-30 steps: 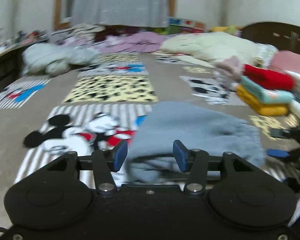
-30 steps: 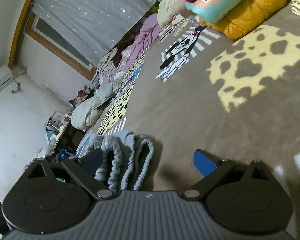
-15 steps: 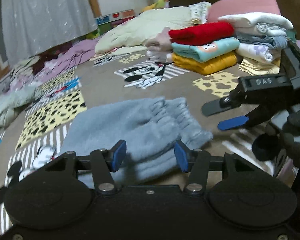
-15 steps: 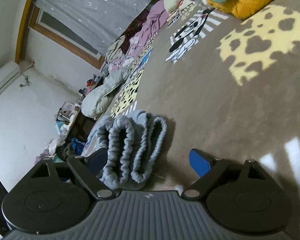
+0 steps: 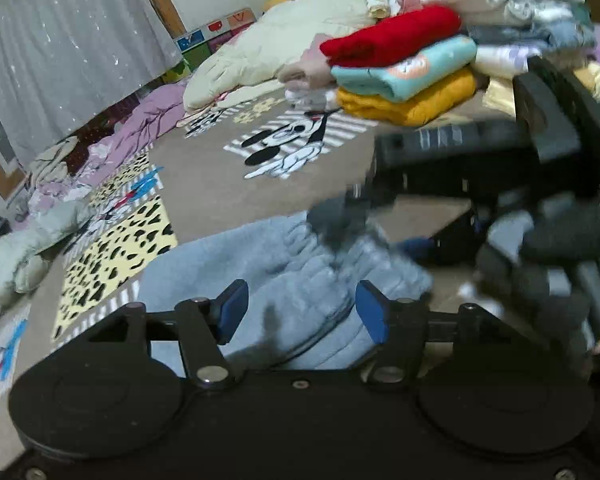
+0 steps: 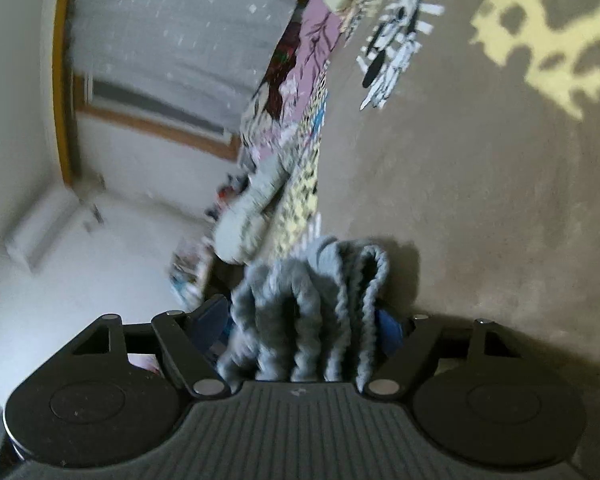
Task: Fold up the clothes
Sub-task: 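Grasp the ribbed sweatpants cuffs with the right tool while the left tool holds the pants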
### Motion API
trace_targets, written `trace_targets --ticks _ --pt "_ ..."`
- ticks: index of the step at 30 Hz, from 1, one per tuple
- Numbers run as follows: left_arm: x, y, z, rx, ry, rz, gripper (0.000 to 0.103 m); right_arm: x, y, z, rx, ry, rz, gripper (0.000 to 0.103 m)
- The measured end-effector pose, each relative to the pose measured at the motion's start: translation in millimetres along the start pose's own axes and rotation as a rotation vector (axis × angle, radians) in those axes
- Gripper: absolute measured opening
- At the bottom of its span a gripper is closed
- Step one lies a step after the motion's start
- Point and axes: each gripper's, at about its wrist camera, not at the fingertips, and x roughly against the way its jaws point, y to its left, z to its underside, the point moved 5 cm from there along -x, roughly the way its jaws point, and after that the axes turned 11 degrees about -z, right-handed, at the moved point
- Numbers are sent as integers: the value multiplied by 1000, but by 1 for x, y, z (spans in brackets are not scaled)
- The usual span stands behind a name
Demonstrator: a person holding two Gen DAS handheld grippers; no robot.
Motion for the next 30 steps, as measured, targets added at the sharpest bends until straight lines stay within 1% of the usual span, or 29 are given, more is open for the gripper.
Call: trace_targets --ticks 2,3,4,6,7,8,11,13,16,19,21,24,27,30 --pt "-2 -1 3 -37 3 -32 58 -3 -3 -3 -27 -15 -13 77" --pt "-5 -4 4 -56 5 -30 51 -5 -3 -3 -27 -20 -12 77" --pt "-7 -6 4 -67 10 -21 47 -6 -2 -4 -27 -24 -10 77" --pt "-13 -10 4 -73 15 -12 29 -7 -3 -5 -31 -29 -8 77" --pt "-15 -11 4 -72 15 -12 28 -8 -3 -6 -36 -31 -11 77" --pt "-17 -9 3 -47 9 -19 26 -8 -4 -8 -42 -33 -15 77" --pt "-22 12 -3 123 -4 -28 22 -9 -6 -13 -52 -46 -25 76" --pt "-22 30 -5 224 -16 -15 21 -8 -5 -13 -39 -45 -3 75" --pt "-20 61 -6 380 -38 10 21 -2 5 -10 36 -30 55 77" --pt "-13 96 -2 520 -65 27 21 10 7 -8 57 -27 90 77" --pt "-7 118 2 590 -85 21 21 18 8 -3 52 -14 105 77" --pt "4 154 13 694 -120 7 21 23 14 6 88 21 133 78" --pt "9 193 28 774 -143 -38 21 18 15 15 122 61 150 78" --pt "10 223 48 836 -150 -78 20 10 14 20 149 86 163 78"
